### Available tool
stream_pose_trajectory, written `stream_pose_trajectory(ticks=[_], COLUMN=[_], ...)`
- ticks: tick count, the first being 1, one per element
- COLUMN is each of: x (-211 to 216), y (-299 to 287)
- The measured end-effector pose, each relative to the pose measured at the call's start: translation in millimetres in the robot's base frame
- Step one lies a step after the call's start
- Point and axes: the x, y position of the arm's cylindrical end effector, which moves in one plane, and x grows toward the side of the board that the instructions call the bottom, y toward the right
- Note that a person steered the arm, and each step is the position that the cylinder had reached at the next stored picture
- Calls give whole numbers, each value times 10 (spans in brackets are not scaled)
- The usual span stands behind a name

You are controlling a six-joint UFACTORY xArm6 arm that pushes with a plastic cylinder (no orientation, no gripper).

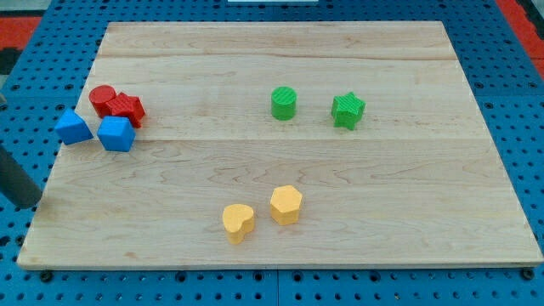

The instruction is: Push the blue triangle and blue cube a bit right and down

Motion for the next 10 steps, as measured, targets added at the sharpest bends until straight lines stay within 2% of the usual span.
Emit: stream_pose_trajectory(ticks=[1,2,3,5,6,7,8,10], x=[-317,-360,-927,-1062,-1135,-1143,-1165,-767], y=[-3,-3,-3,-2,179,832,1013,1227])
